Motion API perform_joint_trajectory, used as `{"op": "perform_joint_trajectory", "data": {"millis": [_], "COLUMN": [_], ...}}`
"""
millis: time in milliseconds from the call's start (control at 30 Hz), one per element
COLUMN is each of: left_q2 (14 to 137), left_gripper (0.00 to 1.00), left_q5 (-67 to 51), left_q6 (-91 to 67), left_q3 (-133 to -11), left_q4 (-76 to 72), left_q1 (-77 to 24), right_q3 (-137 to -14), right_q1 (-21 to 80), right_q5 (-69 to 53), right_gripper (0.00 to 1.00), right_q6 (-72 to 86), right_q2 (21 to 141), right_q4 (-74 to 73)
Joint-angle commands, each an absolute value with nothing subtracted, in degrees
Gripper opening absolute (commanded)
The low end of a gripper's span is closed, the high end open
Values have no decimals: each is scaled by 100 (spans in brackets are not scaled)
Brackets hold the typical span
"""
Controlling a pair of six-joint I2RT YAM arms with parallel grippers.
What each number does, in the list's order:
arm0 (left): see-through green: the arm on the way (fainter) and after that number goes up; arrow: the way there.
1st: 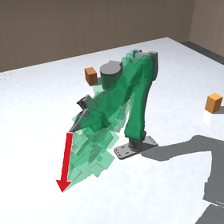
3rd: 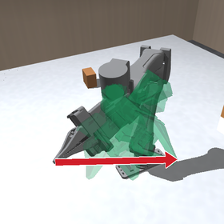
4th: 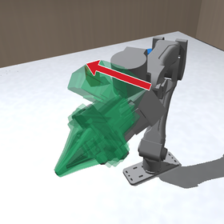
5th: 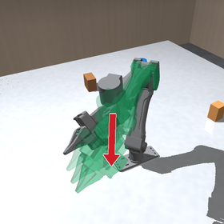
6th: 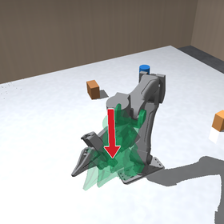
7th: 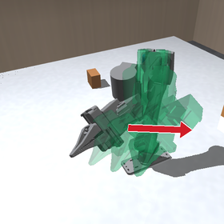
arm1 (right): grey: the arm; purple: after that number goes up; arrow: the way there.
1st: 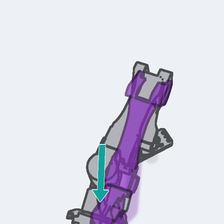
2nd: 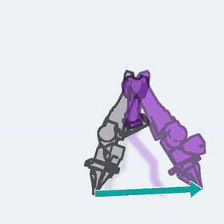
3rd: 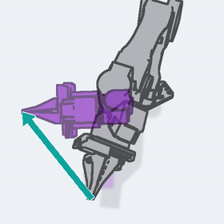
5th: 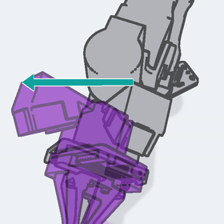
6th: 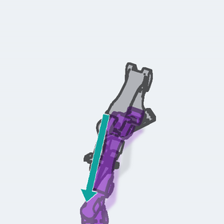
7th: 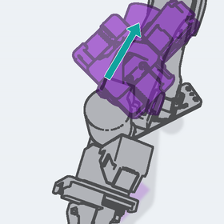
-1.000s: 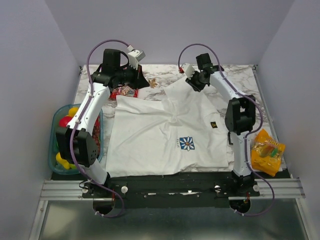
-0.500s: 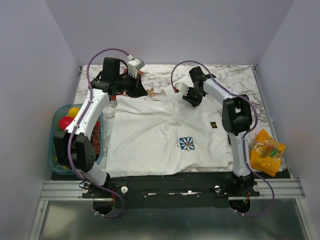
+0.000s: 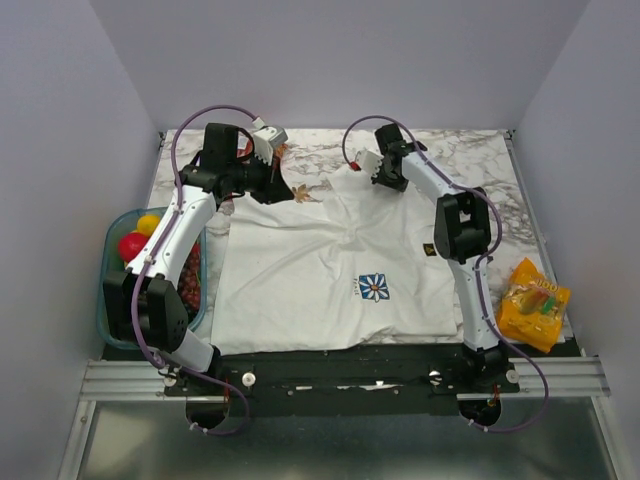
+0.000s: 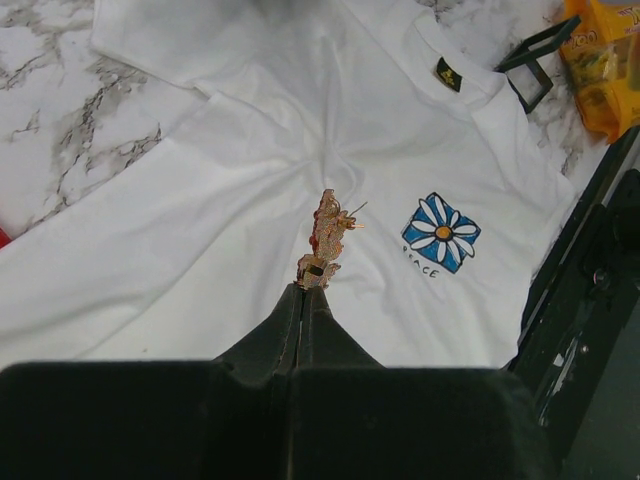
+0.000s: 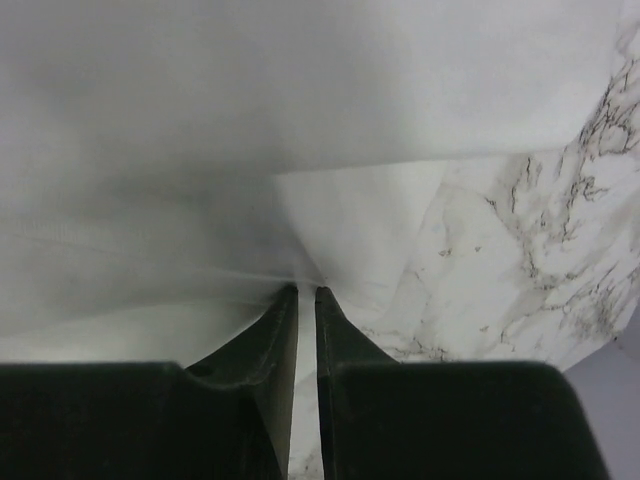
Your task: Remove the brooch from the garment
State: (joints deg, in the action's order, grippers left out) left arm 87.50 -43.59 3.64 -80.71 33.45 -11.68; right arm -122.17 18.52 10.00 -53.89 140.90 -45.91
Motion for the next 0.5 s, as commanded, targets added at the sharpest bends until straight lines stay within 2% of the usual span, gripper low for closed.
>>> {"op": "perform_joint_trajectory", "data": {"millis": [0, 133, 167, 300, 467], "left_q2": [8578, 8596, 8596, 8604, 8728], "left_gripper": [0, 0, 0, 0, 0], "left_q5": [-4692, -5254, -5360, -6011, -6389], "left_q6": [396, 518, 553, 659, 414], "left_q3": [-8060, -8112, -8095, -8051, -8270], "left_q4": [3235, 3191, 3138, 2787, 2470], "left_q1": [-1134, -1134, -1134, -1134, -1134], "right_q3": [-12392, -12147, -11790, -10654, -10915], "right_q1": [1793, 1784, 1758, 1740, 1793], "right_q5": [863, -356, -1387, -3538, -5112], "right_gripper": [20, 27, 31, 44, 49], "right_q6": [-5063, -4484, -4248, -3640, -3191], "right_q2": [13809, 12879, 12380, 11166, 11004], "right_q4": [-4430, -4175, -4114, -3351, -3787]}}
